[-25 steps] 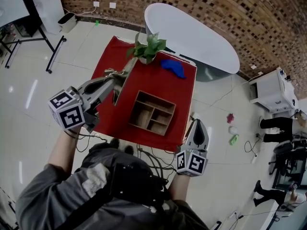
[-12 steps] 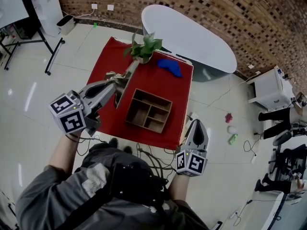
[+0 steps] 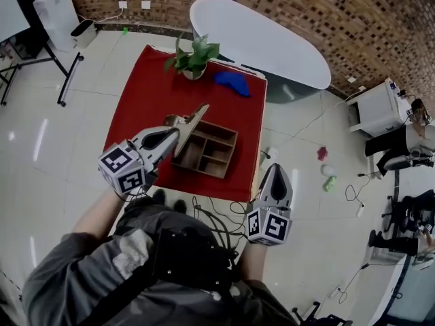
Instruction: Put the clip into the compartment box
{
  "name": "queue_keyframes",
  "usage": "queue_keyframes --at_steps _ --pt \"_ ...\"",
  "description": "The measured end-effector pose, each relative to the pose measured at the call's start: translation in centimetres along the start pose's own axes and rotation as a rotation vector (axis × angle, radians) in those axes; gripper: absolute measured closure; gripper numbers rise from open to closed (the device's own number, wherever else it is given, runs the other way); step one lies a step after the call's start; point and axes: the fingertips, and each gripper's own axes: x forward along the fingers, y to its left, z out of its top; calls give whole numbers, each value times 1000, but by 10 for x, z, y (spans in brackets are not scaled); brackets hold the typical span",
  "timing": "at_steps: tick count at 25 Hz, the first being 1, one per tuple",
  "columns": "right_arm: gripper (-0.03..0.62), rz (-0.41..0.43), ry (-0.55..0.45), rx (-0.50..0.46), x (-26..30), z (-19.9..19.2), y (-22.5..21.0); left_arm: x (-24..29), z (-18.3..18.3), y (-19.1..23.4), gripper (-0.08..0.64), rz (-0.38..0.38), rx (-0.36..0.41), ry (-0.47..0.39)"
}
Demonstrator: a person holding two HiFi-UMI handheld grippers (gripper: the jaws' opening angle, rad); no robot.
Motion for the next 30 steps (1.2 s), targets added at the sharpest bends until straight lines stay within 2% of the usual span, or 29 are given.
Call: queue_keyframes --at_steps 3,7,11,14,21,22,24,27,30 --pt "574 -17 7 0 -5 -5 -8 14 -38 7 543 1 73 35" --pt "574 -42 29 -3 -7 -15 -21 31 -83 10 541 -25 167 132" --pt "574 -58 36 3 -8 -21 -30 39 -114 13 541 -36 162 211" --pt "574 -59 41 3 -7 -24 -31 42 -119 15 541 -30 153 222" --pt "574 -42 43 1 0 -23 -22 47 -134 22 524 13 203 256" --pt "574 -40 43 0 1 -23 -20 46 -136 21 515 11 223 269" --pt "574 -36 41 2 2 -24 -19 43 -141 19 447 5 260 307" --pt "574 -29 37 5 4 -23 -14 38 -140 16 439 0 285 320" --pt "574 -20 37 4 6 -20 -6 31 -139 14 390 -3 315 336"
